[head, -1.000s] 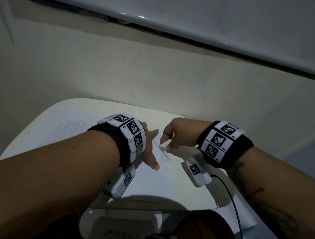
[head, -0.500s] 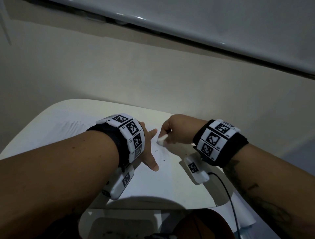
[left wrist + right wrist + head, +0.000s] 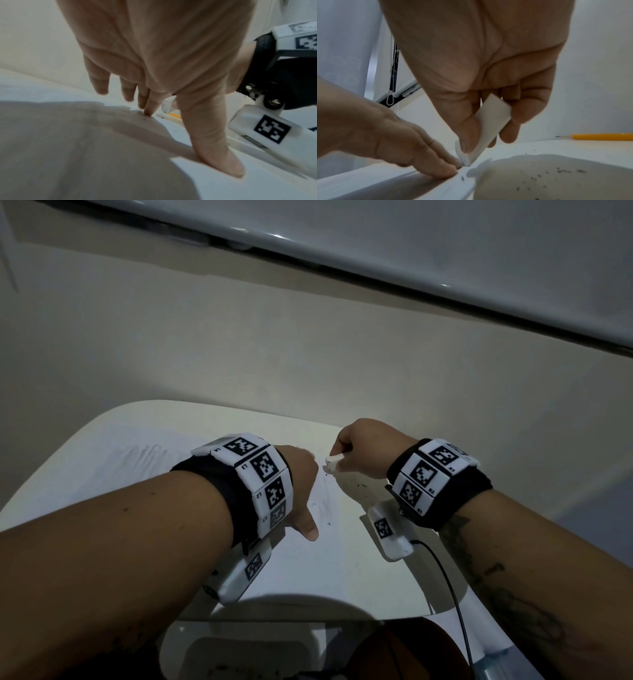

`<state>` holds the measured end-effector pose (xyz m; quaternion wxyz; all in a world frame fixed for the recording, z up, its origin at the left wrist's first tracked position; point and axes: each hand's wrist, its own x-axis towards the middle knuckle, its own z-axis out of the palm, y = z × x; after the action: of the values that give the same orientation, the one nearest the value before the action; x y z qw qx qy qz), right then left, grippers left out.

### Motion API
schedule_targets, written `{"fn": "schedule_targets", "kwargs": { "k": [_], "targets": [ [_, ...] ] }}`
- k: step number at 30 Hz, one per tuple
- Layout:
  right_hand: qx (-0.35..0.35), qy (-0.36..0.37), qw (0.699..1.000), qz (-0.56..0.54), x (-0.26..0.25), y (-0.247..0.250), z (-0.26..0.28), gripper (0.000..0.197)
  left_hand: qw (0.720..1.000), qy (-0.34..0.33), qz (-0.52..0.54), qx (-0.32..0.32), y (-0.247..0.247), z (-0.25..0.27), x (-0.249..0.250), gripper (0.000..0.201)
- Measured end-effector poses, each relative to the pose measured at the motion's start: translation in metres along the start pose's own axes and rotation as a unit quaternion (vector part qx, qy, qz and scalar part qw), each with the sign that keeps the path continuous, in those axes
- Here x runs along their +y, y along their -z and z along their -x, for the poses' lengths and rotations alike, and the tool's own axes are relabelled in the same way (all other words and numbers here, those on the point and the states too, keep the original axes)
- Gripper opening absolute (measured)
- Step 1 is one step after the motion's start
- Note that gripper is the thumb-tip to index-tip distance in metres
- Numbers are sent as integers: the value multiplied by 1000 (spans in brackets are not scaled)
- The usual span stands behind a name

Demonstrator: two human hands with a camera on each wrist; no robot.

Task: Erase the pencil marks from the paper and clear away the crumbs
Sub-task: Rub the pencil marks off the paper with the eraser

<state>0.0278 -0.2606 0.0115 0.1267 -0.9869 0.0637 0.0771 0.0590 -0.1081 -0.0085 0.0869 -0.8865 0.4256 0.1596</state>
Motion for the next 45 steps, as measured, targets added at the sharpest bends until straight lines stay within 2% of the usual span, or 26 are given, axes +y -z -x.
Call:
{"fn": "schedule_targets", "kwargs": {
  "k": [2,4,5,7,10,12,15,18,21,24,29,33,36,41,43,45],
  "targets": [
    [-1,8,1000,1,-3,-3,0,18,1000,-20,13,-14,2,1,-2,28],
    [-5,18,1000,5,-7,-6,0,18,1000,-9,12,-26,-6,0,-8,82],
    [-12,23,1000,15,-9,-7,1,16,1000,2,6,-28,-9,-2,-9,102],
    [-36,34,997,54,-11,-9,3,11,999,4,3,-40,-11,-3,-10,115],
    [-84,41,993,71,-8,-8,9,12,999,16,-12,-49,-12,-6,-7,116],
    [-89,41,993,61,-7,-4,9,17,998,15,-20,-50,-10,-5,-6,114],
    [-36,34,998,46,-7,-1,1,19,999,-5,-8,-46,-7,-2,-6,103],
    [-12,31,999,28,-6,-5,-5,19,999,2,-5,-45,-6,-2,-6,108],
    [-56,27,997,38,-4,-6,1,11,998,24,-22,-58,-11,-6,-7,119],
    [-90,33,994,53,-3,-2,5,17,997,24,-35,-62,-11,-8,-6,119],
    [-11,44,996,71,-12,-4,-3,20,999,4,-15,-49,-7,-2,-5,108],
    [-74,40,994,73,-13,-4,6,12,998,24,-25,-56,-10,-4,-4,116],
    [-121,47,987,90,-13,2,13,16,998,20,-35,-52,-10,-5,-5,116],
    [-12,32,997,70,-14,-1,2,20,999,16,-21,-48,-9,-3,-5,115],
    [-22,27,997,70,-12,-6,4,19,998,21,-18,-52,-9,-2,-5,117],
    [-41,35,996,72,-10,-10,12,10,998,27,-24,-55,-9,-2,-4,118]
  ]
}}
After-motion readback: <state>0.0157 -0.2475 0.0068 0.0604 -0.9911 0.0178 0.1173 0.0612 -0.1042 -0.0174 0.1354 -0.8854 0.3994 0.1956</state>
